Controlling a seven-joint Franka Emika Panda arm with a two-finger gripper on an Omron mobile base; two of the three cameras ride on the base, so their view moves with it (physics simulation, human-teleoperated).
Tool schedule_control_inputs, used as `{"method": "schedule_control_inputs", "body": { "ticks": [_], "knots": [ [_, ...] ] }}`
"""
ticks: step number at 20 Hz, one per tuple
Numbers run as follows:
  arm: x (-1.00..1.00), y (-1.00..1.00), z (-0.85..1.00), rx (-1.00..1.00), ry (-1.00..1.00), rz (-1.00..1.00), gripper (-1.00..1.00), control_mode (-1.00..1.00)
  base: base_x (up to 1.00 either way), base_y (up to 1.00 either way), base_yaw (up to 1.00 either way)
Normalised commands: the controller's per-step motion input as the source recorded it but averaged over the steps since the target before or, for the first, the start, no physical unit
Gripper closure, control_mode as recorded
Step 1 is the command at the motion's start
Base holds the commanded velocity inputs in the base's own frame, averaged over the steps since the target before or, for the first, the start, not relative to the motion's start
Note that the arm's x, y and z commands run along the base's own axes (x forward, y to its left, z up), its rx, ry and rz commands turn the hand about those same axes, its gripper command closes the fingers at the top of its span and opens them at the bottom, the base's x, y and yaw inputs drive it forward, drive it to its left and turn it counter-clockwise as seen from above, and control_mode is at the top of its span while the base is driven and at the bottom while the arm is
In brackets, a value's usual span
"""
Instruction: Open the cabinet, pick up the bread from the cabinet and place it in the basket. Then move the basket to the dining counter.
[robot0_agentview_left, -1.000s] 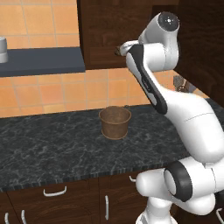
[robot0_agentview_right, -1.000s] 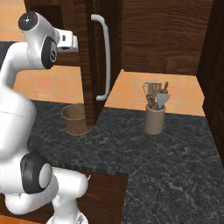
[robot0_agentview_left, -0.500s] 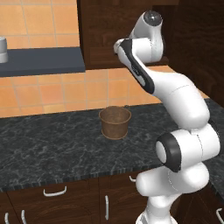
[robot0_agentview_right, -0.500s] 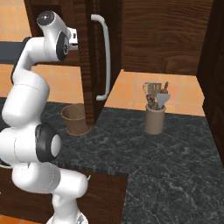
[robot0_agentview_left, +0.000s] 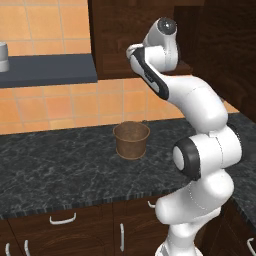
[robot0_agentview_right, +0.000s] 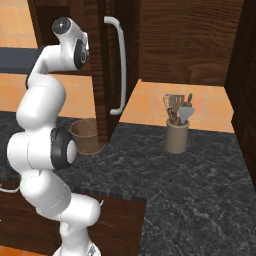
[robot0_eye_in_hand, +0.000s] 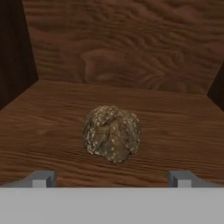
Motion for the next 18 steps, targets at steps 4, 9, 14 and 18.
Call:
{"method": "schedule_control_inputs", "body": {
  "ticks": [4,9,14,18],
  "knots": [
    [0.41,0.05,0.05,0.0,0.0,0.0,-1.0,-1.0,0.0,0.0,0.0],
    [0.33,0.02,-0.04,0.0,0.0,0.0,-1.0,-1.0,0.0,0.0,0.0],
    [0.24,0.03,-0.16,0.0,0.0,0.0,-1.0,-1.0,0.0,0.0,0.0],
    [0.24,0.02,-0.17,0.0,0.0,0.0,-1.0,-1.0,0.0,0.0,0.0]
  ]
}}
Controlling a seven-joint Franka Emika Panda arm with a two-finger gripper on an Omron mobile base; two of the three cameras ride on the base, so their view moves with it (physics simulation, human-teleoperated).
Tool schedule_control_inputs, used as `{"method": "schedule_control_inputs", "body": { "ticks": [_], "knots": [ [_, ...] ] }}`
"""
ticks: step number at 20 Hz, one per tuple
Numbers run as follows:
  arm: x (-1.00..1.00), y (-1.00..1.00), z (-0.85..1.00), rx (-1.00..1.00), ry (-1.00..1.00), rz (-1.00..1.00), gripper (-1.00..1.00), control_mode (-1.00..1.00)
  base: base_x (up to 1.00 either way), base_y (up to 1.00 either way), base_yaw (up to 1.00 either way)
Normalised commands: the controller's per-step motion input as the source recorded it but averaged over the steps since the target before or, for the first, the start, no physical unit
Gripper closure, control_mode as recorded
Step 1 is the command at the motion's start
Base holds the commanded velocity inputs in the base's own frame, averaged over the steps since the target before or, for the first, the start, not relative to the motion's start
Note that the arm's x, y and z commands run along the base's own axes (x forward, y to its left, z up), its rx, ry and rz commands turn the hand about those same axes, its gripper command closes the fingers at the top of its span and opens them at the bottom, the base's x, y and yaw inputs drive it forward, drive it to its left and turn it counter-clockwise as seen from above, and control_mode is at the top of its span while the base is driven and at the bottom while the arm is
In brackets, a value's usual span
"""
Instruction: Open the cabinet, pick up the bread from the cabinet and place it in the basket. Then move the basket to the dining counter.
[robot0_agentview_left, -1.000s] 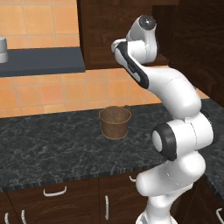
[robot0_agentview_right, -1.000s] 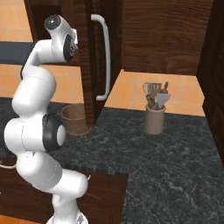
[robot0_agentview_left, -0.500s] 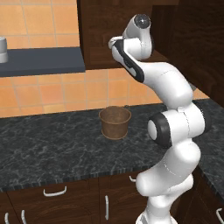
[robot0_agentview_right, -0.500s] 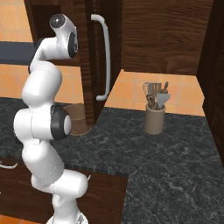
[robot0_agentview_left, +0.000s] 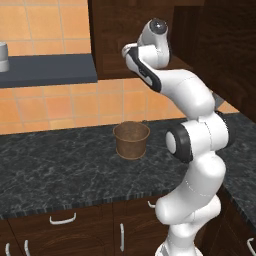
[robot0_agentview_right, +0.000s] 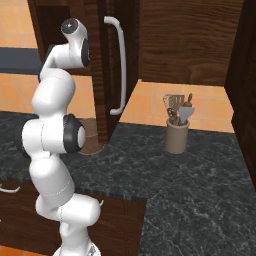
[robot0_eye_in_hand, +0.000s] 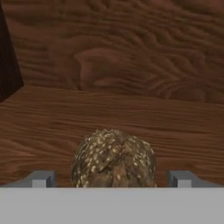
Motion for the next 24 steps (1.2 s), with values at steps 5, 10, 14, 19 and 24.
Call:
{"method": "schedule_control_inputs", "body": {
  "ticks": [5,10,14,19,24],
  "knots": [
    [0.1,0.07,-0.11,0.0,-0.01,0.0,-1.0,-1.0,0.0,0.0,0.0],
    [0.11,0.01,0.0,0.0,0.0,0.0,-1.0,-1.0,0.0,0.0,0.0],
    [0.26,0.0,0.0,0.0,0.0,0.0,-1.0,-1.0,0.0,0.0,0.0],
    [0.29,-0.02,0.0,0.0,0.0,0.0,-1.0,-1.0,0.0,0.0,0.0],
    [0.18,0.0,-0.09,0.0,0.0,0.0,-1.0,-1.0,0.0,0.0,0.0]
  ]
}}
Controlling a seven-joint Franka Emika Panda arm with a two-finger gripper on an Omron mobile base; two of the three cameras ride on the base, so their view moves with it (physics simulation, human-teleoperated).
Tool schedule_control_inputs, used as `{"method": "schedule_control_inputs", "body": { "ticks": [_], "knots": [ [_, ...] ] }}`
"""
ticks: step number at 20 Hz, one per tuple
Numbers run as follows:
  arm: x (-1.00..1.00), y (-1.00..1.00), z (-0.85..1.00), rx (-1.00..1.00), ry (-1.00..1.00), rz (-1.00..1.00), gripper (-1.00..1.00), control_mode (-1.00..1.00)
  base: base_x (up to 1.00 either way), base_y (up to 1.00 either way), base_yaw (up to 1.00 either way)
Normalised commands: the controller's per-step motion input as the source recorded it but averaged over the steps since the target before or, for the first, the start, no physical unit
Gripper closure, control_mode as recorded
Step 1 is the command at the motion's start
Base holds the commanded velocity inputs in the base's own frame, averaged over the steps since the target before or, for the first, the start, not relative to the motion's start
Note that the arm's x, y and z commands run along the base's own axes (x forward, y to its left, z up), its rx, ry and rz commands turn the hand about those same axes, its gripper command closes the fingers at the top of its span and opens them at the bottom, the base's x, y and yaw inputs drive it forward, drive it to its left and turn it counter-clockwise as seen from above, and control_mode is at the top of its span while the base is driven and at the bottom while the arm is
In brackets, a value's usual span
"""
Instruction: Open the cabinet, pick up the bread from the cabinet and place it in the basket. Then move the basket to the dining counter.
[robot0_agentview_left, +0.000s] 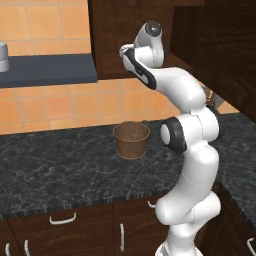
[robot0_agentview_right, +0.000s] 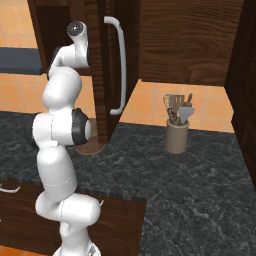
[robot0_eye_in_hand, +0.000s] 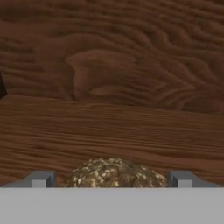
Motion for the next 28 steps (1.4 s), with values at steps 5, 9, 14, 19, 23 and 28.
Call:
{"method": "schedule_control_inputs", "body": {
  "ticks": [5,9,14,19,23,28],
  "knots": [
    [0.0,-0.01,-0.49,-0.01,0.0,0.0,-1.0,-1.0,0.0,0.0,0.0],
    [0.0,-0.05,-0.76,-0.05,-0.02,0.0,-1.0,-1.0,0.0,0.0,0.0],
    [0.29,-0.05,-0.72,-0.04,0.0,0.0,1.0,-1.0,0.0,0.0,0.0],
    [0.12,-0.36,-0.49,-0.05,0.0,0.0,1.0,-1.0,0.0,0.0,0.0],
    [-0.83,-0.33,-0.16,-0.03,-0.01,0.0,1.0,-1.0,0.0,0.0,0.0],
    [-1.0,0.16,0.08,0.0,-0.17,0.0,1.0,-1.0,0.0,0.0,0.0]
  ]
}}
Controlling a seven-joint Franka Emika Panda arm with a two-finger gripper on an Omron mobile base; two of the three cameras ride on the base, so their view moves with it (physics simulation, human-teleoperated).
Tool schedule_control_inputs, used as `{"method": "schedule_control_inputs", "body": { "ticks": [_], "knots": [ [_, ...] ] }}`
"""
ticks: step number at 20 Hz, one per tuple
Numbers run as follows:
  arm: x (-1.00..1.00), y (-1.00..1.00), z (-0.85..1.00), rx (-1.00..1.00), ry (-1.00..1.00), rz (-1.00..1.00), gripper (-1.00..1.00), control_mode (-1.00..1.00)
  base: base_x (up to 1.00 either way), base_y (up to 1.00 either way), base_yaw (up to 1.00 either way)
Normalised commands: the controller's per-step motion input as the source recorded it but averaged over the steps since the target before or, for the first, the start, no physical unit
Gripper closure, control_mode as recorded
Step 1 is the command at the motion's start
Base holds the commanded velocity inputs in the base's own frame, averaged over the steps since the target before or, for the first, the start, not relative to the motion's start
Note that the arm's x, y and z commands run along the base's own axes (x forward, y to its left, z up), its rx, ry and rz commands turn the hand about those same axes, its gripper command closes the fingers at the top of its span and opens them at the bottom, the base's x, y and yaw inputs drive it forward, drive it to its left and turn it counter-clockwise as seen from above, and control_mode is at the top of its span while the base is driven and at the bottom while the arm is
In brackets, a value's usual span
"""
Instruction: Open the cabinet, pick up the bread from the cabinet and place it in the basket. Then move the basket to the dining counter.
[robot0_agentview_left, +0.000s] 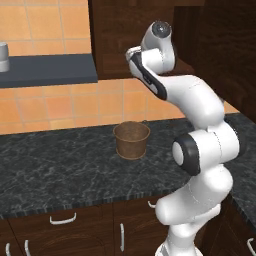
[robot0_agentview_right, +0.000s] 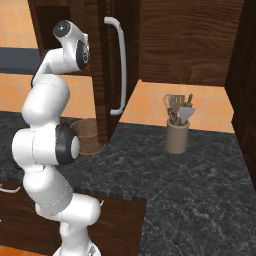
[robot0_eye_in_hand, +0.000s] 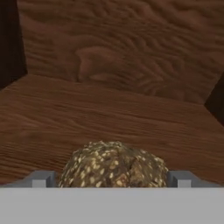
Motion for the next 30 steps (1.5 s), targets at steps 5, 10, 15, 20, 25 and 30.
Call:
{"method": "schedule_control_inputs", "body": {
  "ticks": [5,10,15,20,25,30],
  "knots": [
    [-1.0,0.01,0.23,0.0,-0.15,0.0,1.0,-1.0,0.0,0.0,0.0],
    [-1.0,0.0,0.64,0.04,0.01,0.0,1.0,-1.0,0.0,0.0,0.0],
    [-1.0,0.0,0.27,0.06,0.01,0.0,1.0,-1.0,0.0,0.0,0.0],
    [-1.0,0.1,-0.29,0.07,0.02,-0.04,1.0,-1.0,0.0,0.0,0.0],
    [-1.0,0.0,-0.46,0.05,0.05,0.0,1.0,-1.0,0.0,0.0,0.0],
    [-0.96,0.0,-0.42,0.04,0.07,0.0,1.0,-1.0,0.0,0.0,0.0]
  ]
}}
